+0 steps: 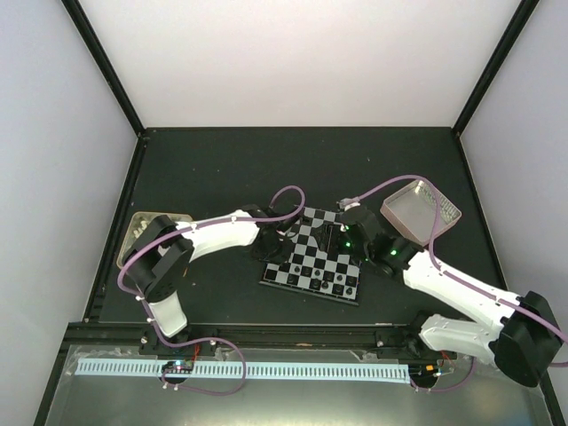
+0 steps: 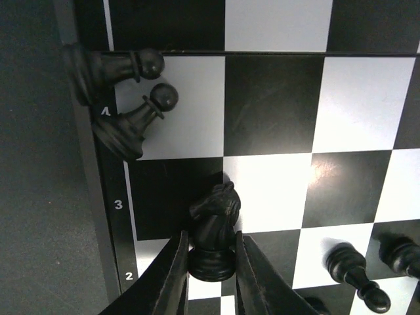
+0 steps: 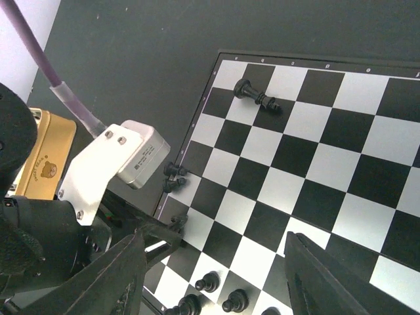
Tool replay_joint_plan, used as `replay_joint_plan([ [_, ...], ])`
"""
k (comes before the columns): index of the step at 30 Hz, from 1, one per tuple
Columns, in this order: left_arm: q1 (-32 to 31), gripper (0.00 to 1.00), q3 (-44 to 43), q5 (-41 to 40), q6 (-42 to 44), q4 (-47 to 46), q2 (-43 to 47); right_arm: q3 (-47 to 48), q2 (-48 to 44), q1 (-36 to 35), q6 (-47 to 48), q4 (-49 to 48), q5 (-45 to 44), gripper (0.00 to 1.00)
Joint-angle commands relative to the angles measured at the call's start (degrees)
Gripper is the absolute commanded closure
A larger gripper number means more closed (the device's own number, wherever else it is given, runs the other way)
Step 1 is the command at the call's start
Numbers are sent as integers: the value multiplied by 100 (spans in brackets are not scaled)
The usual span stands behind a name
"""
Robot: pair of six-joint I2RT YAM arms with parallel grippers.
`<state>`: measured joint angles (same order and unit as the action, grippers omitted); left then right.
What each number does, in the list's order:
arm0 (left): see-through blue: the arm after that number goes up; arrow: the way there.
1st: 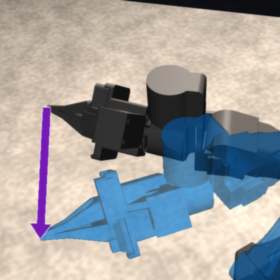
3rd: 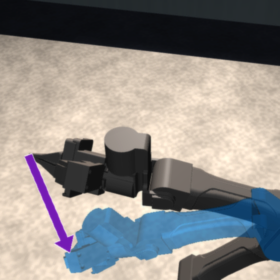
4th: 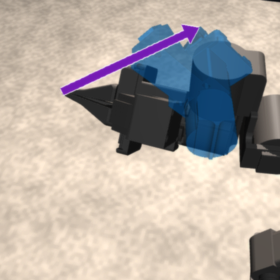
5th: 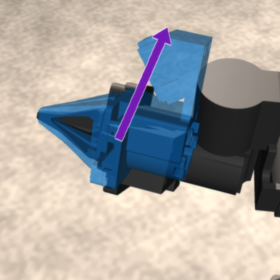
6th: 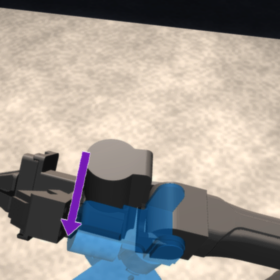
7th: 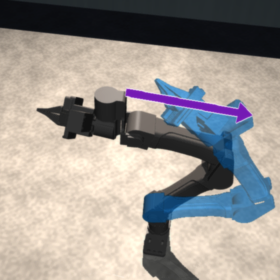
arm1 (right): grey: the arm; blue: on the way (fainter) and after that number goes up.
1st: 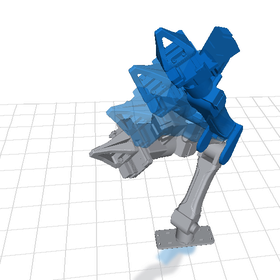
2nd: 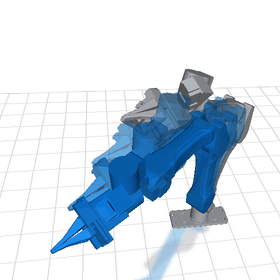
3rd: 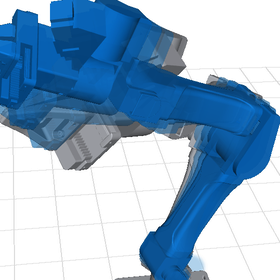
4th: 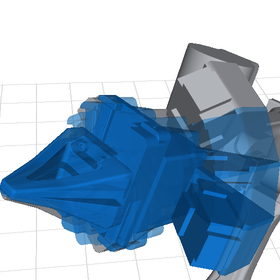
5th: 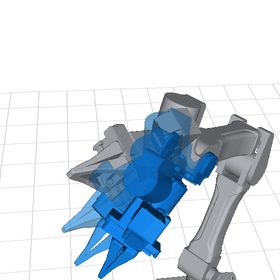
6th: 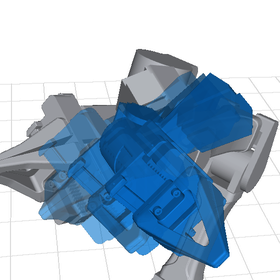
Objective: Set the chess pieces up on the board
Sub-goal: Pick up the chess piece from the chessboard, then place the chess piece on the chessboard.
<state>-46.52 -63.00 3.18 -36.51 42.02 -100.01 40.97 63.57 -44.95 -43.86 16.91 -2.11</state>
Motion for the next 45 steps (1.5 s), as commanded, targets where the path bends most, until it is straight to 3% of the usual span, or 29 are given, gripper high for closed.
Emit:
replay_joint_plan([
  [1,17,86,-265,164,-16,254,-137,-19,-225,17,48,123,-238,41],
  [5,-21,93,-236,151,11,222,-10,-36,-350,13,55,88,-261,41],
  [13,-18,93,30,-57,90,42,920,-59,-129,22,306,-307,365,38],
  [25,-10,94,553,-171,564,-665,2323,60,6,57,544,-1079,2189,35],
  [35,-11,95,1183,256,1256,-1700,3695,190,-174,57,539,-1569,3341,26],
  [45,-8,94,1625,589,1718,-2389,4515,164,-346,57,139,-1920,4038,26],
])
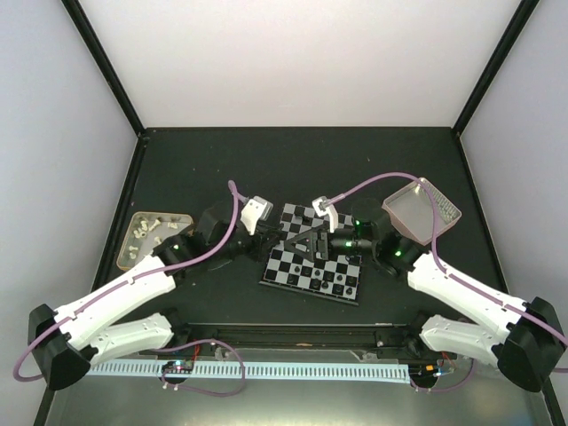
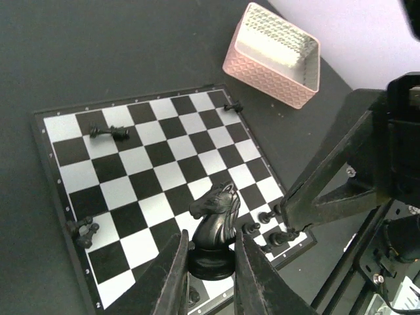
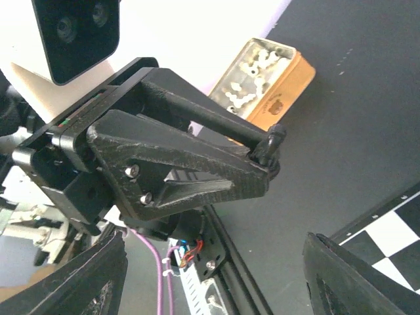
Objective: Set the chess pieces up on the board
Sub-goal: Place the chess piece on the chessboard.
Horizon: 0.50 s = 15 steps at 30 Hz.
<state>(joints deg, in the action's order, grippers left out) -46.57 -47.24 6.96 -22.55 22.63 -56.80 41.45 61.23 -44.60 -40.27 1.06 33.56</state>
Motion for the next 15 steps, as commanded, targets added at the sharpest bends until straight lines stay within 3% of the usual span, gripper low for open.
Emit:
replay_joint_plan([
  [1,-3,94,49,242,351,-461,221,117,-112,26,-297,-382,536,26],
  [15,-3,94,244,383,438,-657,529,155,-96,23,-683,-517,583,36],
])
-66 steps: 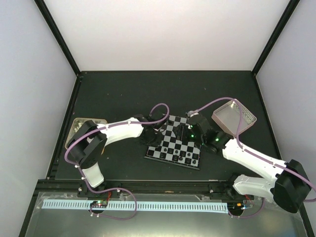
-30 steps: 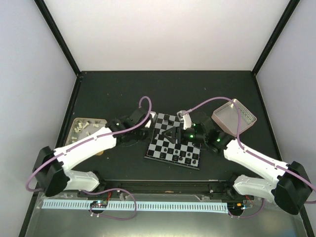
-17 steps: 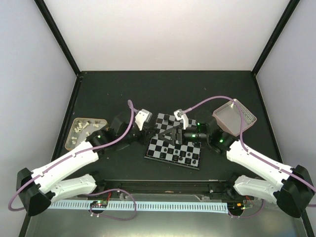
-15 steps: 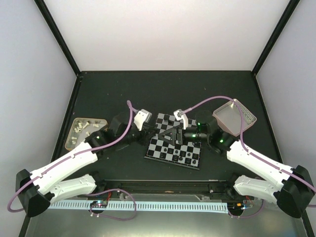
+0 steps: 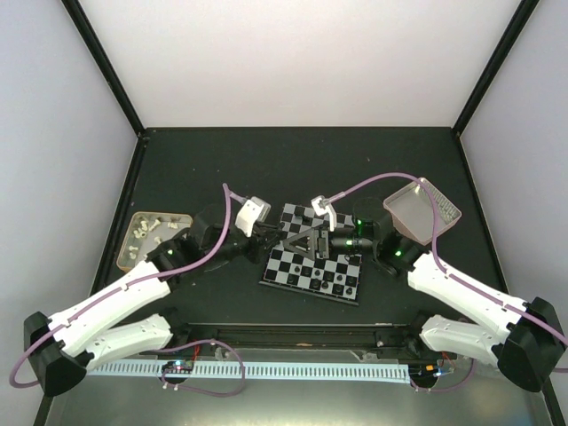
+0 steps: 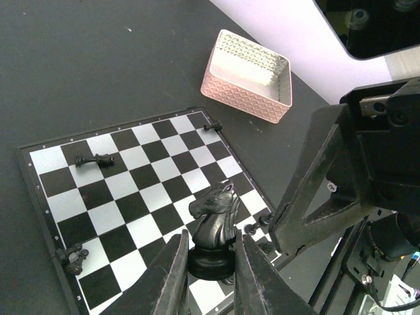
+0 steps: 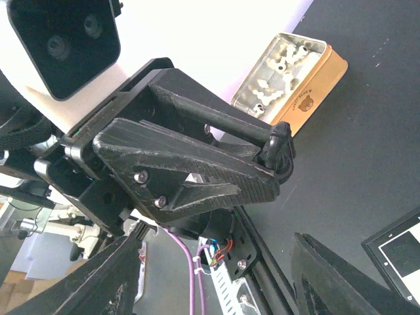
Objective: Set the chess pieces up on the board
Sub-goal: Place the chess piece on the chessboard.
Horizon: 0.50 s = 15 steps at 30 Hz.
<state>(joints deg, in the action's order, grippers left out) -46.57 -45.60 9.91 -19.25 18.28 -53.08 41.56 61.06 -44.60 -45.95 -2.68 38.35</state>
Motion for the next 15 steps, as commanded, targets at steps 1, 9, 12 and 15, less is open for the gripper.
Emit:
replay_joint_plan([
  [1,-2,94,99,76,108,-227,184,135,-107,22,-115,-129,101,36],
  [9,-4,94,131,135,189,-177,293,106,-169,28,-16,-48,78,37],
  [12,-2,94,137,261,252,-169,315,132,-86,27,19,-17,107,41],
  [15,-4,94,127,337,351,-74,316,208,-5,22,50,39,7,41],
])
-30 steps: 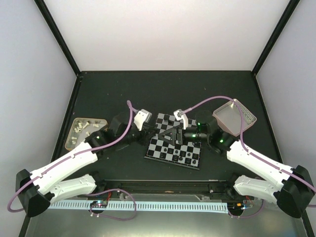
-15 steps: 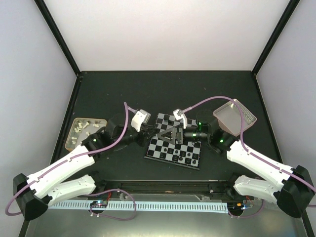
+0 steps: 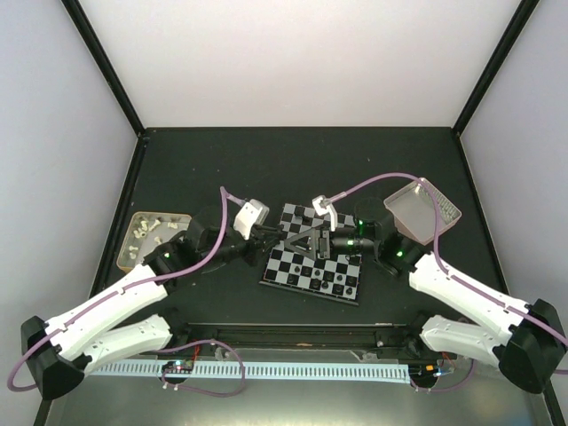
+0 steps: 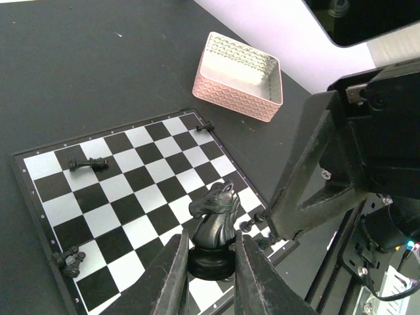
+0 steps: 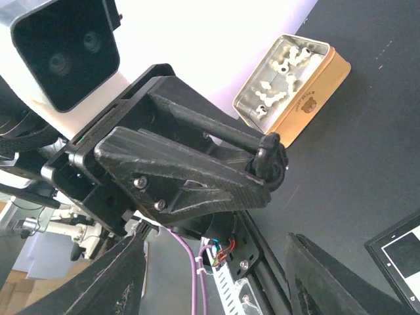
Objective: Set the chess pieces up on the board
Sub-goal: Place the chess piece on the chessboard.
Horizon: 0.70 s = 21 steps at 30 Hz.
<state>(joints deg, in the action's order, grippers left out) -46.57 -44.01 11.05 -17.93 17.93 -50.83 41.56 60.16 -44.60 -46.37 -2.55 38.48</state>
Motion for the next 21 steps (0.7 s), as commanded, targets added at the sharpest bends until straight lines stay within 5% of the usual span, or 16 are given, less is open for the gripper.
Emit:
replay_joint_plan([
  [1,-7,94,-29,254,254,-6,98,261,119,29,79,49,-64,41],
  [8,-12,93,42,482,500,163,279,781,592,24,-76,628,-914,45],
  [14,-10,93,120,422,510,150,356,773,834,24,-284,327,-609,62],
  [21,-11,92,106,415,515,81,238,674,840,23,-228,193,-207,63],
])
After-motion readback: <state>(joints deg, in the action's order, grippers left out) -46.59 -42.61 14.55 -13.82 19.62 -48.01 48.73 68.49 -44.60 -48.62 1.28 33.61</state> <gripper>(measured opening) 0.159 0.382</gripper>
